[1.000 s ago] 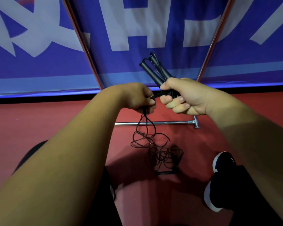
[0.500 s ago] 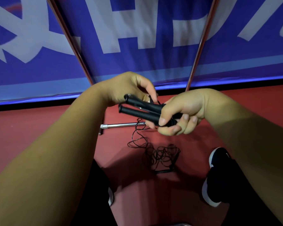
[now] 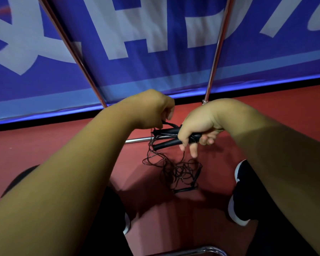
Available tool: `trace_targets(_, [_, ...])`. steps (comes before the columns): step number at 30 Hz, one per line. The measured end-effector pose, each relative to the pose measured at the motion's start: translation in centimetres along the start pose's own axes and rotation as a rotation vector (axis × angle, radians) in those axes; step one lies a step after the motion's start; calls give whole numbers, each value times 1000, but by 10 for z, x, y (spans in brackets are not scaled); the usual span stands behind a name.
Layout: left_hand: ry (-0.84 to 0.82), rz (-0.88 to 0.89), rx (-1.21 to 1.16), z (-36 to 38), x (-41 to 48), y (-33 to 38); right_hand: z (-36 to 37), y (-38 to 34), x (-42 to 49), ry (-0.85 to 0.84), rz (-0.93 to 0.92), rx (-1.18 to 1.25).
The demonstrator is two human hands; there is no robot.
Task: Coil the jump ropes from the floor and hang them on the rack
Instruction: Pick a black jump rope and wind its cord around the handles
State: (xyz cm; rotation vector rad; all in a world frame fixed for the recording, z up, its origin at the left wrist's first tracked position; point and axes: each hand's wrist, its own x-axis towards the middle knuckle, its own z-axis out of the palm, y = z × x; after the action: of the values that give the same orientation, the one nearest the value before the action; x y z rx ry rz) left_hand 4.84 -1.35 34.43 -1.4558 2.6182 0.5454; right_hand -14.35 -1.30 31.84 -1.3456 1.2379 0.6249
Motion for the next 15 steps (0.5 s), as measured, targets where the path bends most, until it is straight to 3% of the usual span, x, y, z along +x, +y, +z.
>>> trace_targets(7, [48,-175,256,12,6,12,6,-4,3,157,-10,33])
trace_targets(12, [199,-247,68,16,11,12,-1,-1,0,294,-38,103])
trace_targets(15, [139,-218,-121,8,5,9,-9,6,1,461,-40,114])
